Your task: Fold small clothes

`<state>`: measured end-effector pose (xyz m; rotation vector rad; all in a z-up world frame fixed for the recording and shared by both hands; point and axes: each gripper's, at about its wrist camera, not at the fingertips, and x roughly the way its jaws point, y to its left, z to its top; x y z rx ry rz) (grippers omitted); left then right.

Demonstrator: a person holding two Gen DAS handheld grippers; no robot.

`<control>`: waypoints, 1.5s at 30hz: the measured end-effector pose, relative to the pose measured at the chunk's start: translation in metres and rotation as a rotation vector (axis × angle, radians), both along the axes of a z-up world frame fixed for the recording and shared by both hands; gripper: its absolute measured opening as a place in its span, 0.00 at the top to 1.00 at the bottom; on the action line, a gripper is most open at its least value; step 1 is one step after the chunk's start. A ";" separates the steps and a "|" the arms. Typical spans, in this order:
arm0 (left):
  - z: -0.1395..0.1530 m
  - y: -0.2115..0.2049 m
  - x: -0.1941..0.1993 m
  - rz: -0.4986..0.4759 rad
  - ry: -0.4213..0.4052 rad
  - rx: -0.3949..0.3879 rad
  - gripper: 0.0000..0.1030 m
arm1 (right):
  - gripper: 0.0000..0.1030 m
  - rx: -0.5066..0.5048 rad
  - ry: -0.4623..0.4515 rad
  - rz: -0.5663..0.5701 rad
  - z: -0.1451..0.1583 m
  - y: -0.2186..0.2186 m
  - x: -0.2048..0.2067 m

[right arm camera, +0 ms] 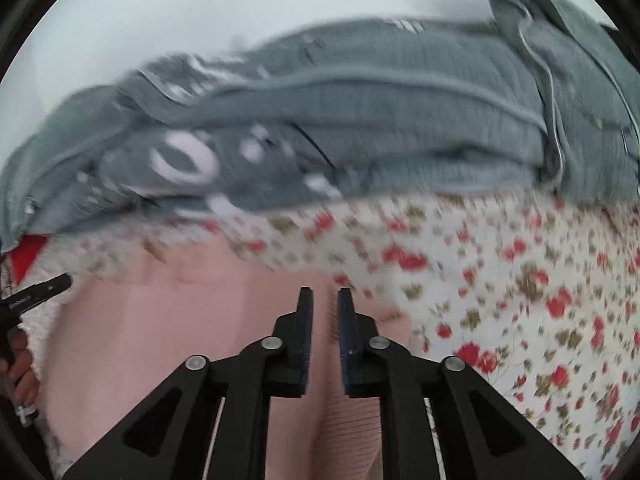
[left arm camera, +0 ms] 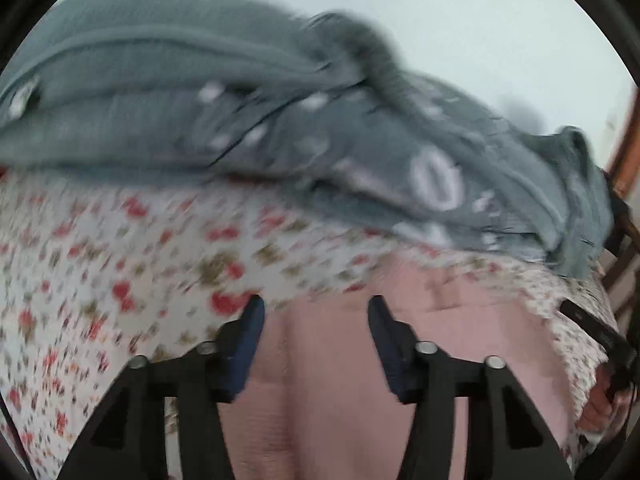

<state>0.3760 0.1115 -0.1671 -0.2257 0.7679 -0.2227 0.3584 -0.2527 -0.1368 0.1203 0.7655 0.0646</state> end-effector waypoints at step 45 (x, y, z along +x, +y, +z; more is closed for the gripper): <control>-0.055 -0.029 0.018 -0.123 0.065 0.083 0.30 | 0.63 0.055 0.136 0.000 -0.067 -0.001 0.037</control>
